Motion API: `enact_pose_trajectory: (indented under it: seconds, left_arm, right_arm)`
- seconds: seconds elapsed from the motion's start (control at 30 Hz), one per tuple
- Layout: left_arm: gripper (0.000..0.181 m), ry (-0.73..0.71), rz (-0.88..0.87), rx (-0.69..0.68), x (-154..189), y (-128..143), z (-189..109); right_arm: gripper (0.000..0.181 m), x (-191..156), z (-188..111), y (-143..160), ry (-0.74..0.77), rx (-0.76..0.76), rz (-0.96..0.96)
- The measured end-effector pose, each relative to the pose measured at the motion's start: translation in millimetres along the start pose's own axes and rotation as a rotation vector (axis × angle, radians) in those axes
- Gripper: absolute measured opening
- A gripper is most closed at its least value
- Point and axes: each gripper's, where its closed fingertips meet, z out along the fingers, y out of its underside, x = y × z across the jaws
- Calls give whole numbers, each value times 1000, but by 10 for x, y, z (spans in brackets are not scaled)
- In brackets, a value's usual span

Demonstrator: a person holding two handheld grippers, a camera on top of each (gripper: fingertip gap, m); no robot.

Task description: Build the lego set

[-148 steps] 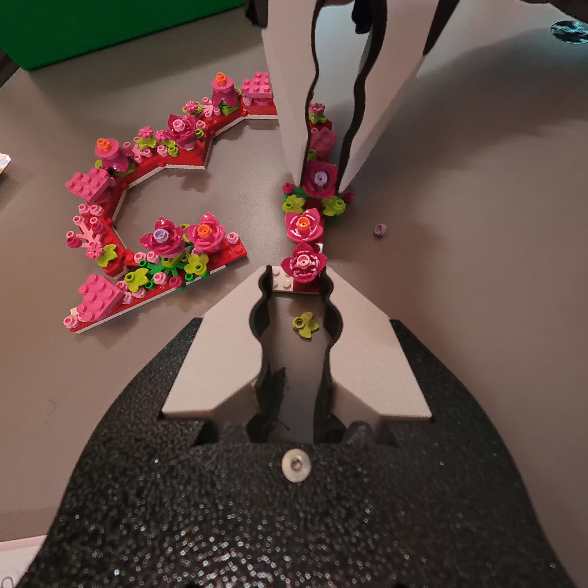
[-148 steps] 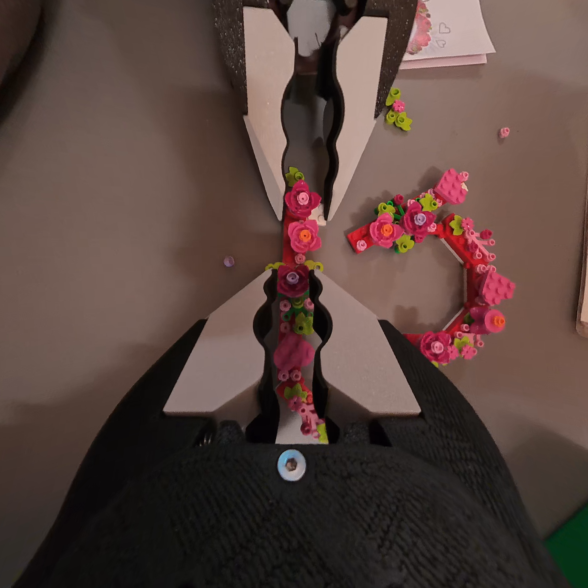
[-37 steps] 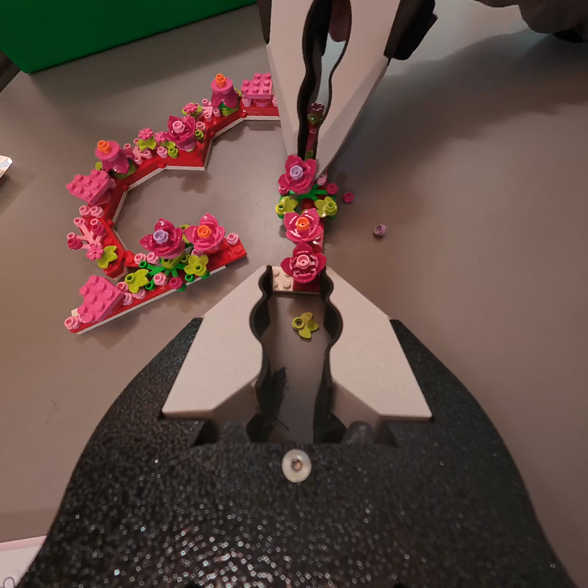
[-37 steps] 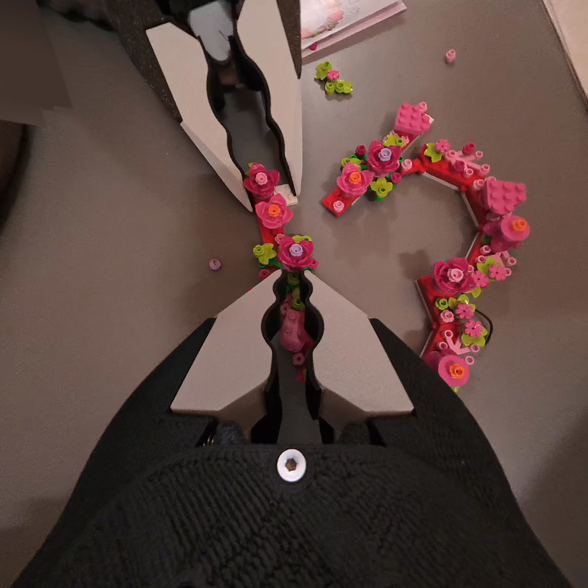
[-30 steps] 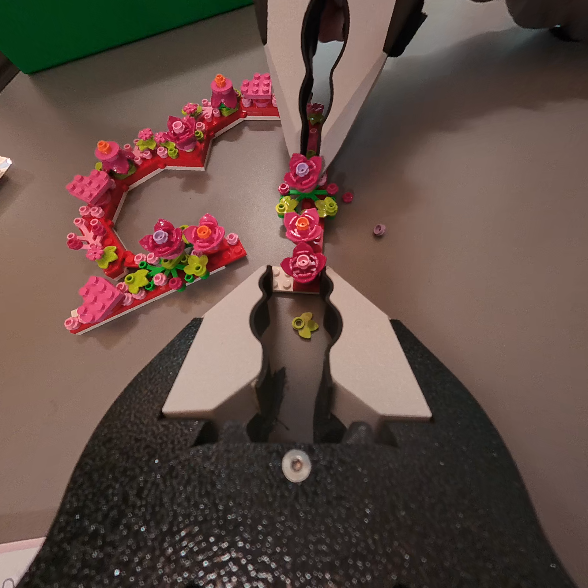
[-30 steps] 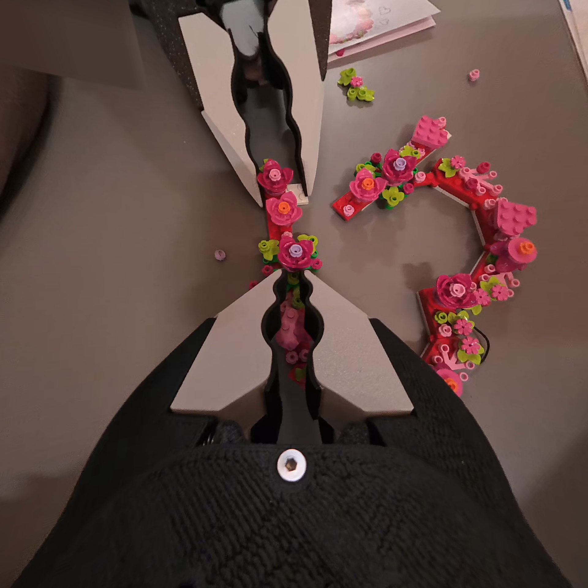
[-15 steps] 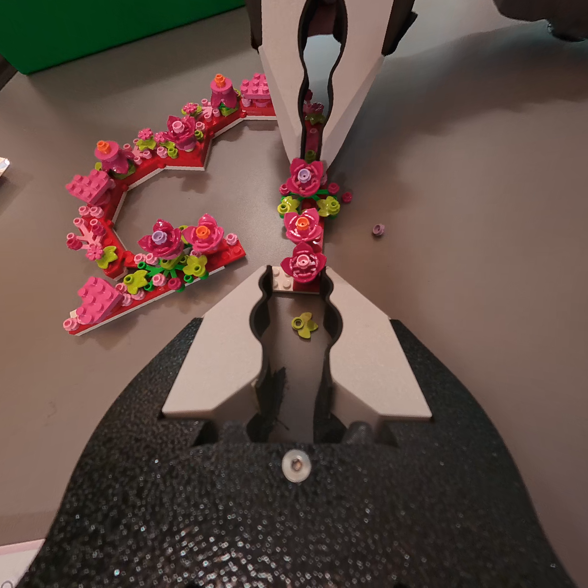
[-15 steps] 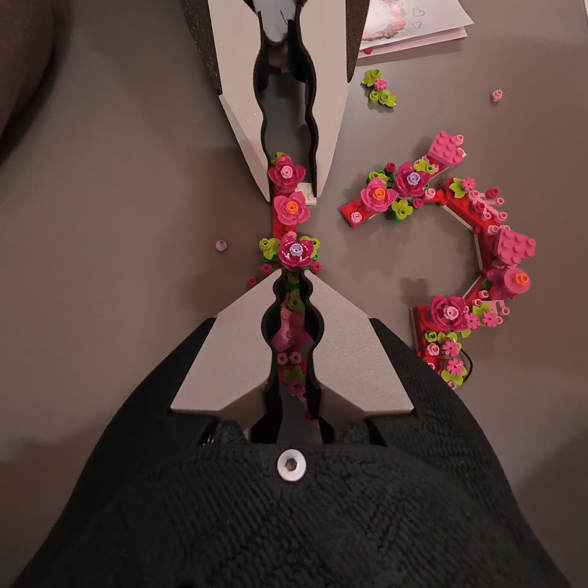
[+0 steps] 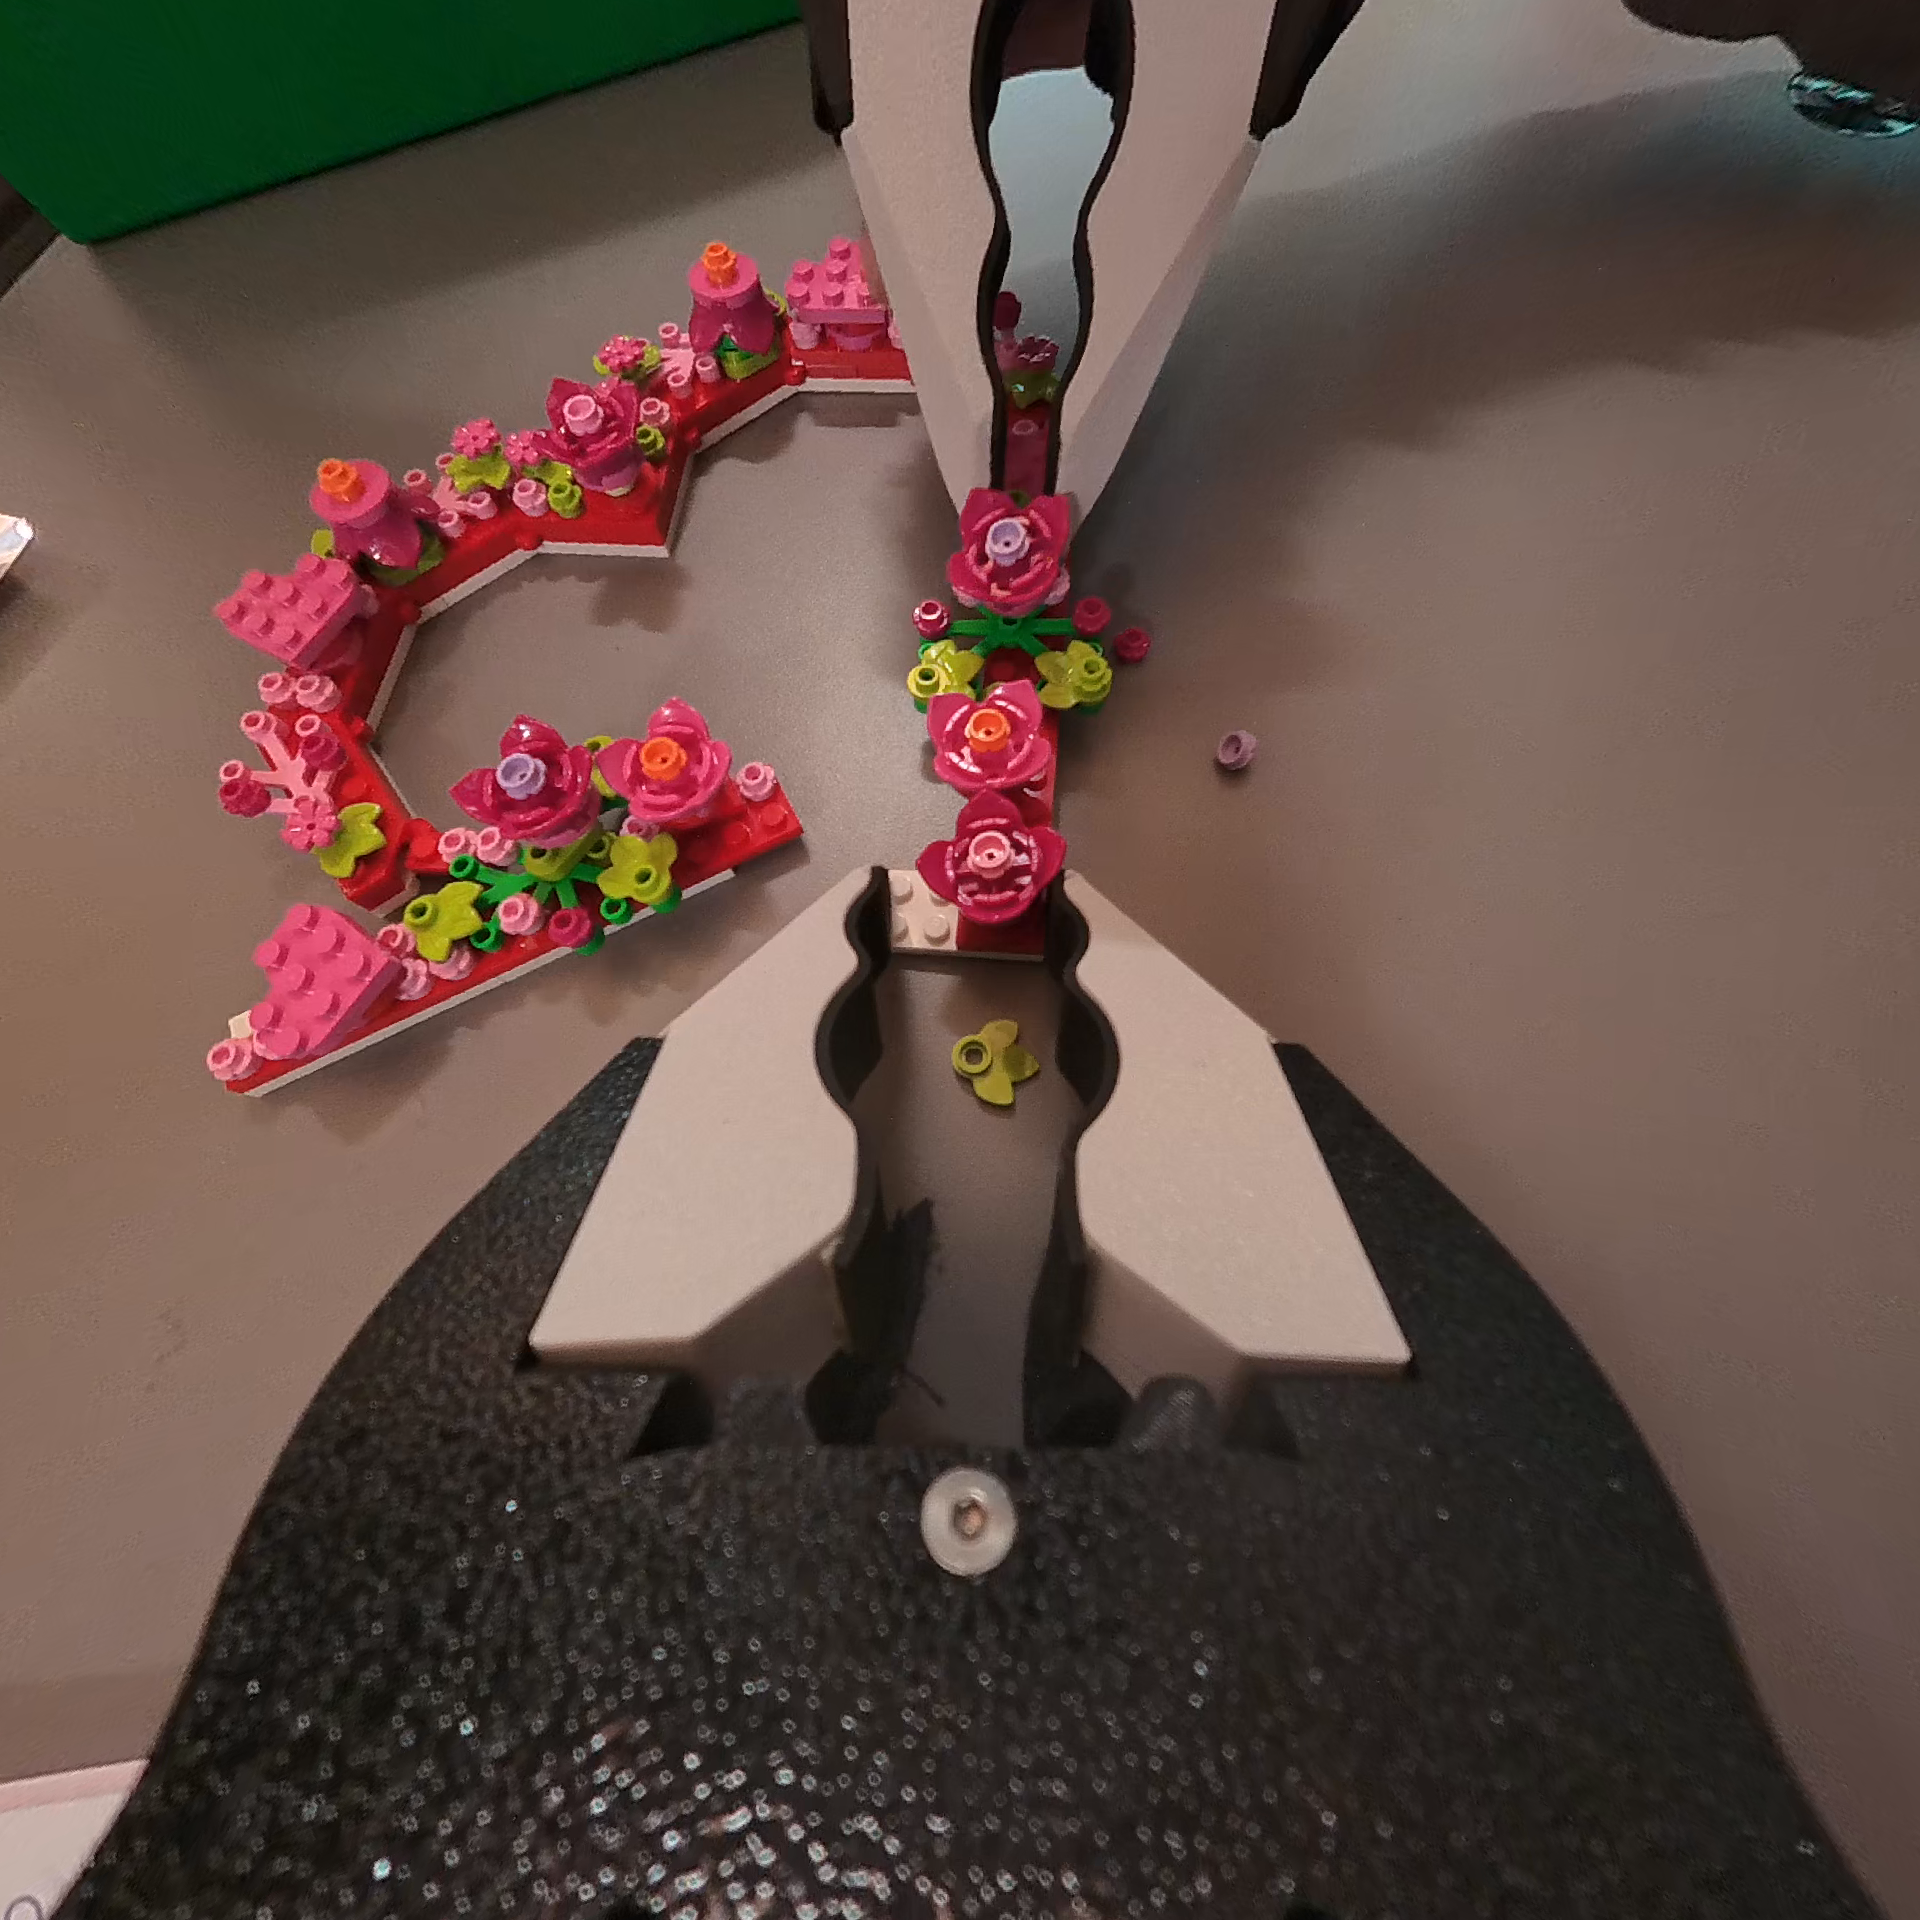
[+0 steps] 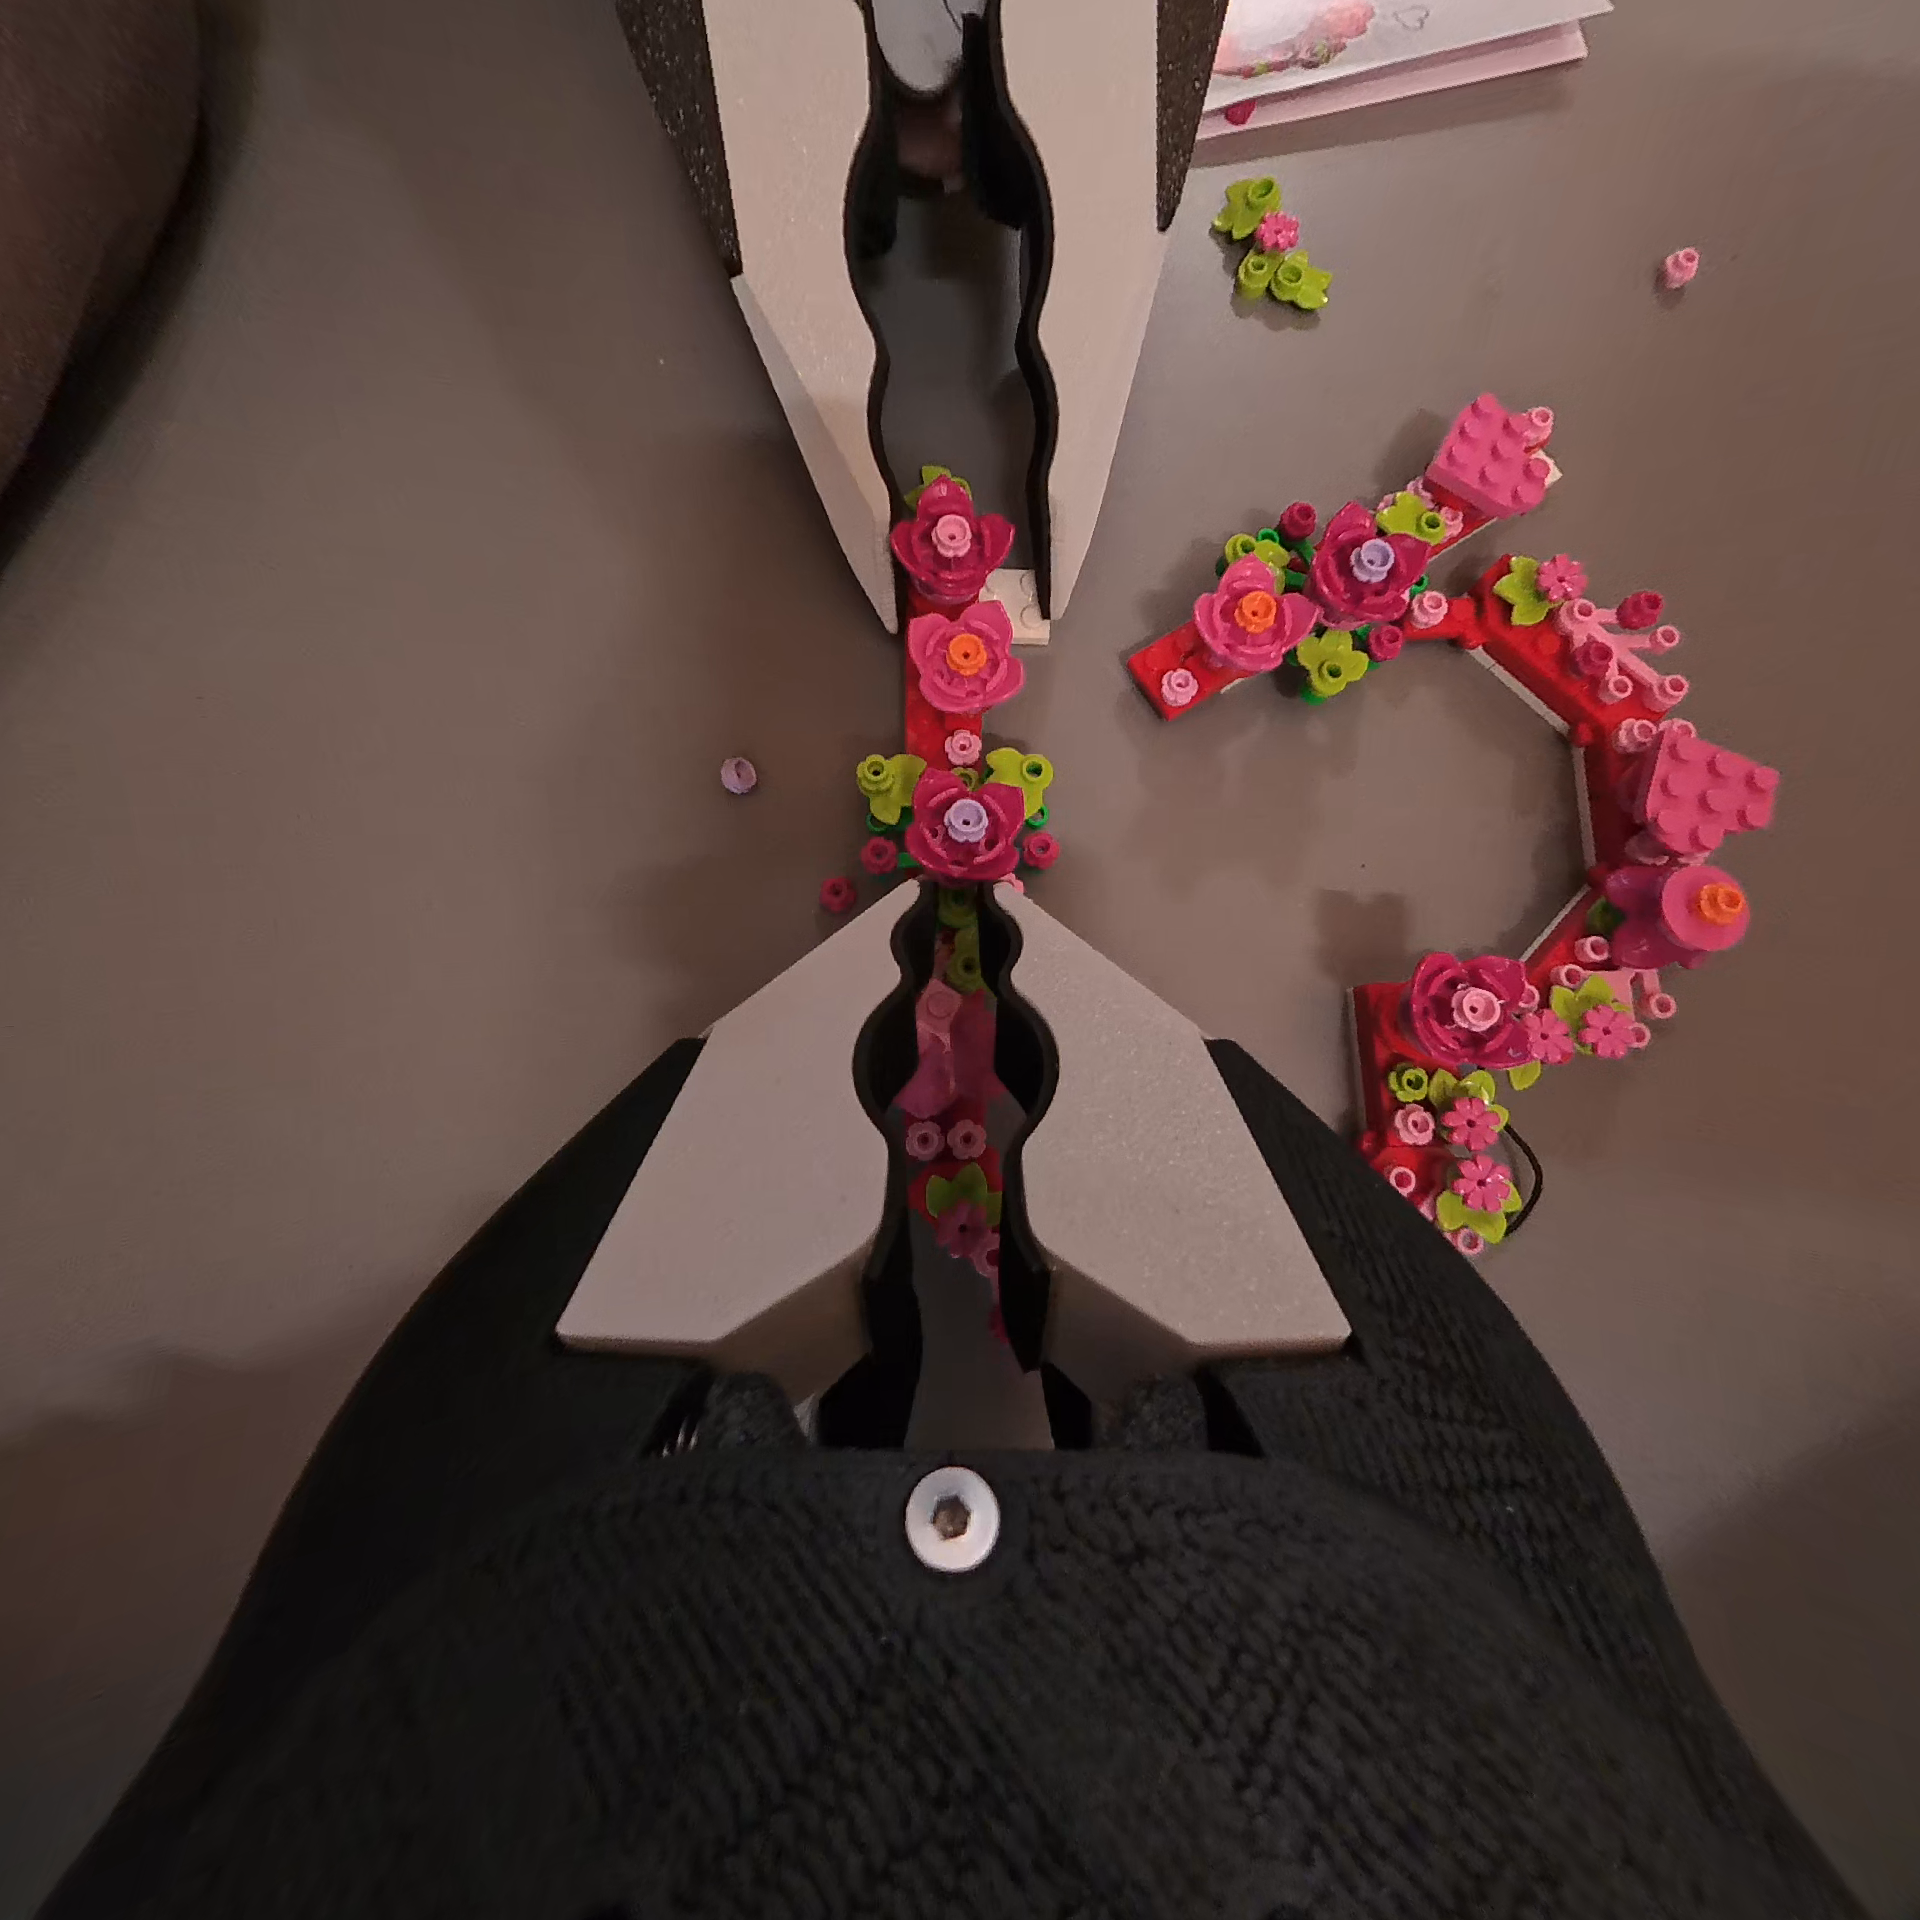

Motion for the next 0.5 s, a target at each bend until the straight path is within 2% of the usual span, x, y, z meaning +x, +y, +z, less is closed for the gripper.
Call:
enact_pose_trajectory:
  seconds: [0.23,0.4,0.5]
  left_arm:
    - [27,-11,20,6,17,-6,-16]
    - [44,-39,59,-48,2,63,-126]
    - [45,-65,37,9,-31,-71,-256]
  right_arm:
    - [6,16,-3,-8,17,32,6]
    - [5,16,-7,-19,35,94,-8]
    - [5,12,-23,-27,58,115,-50]
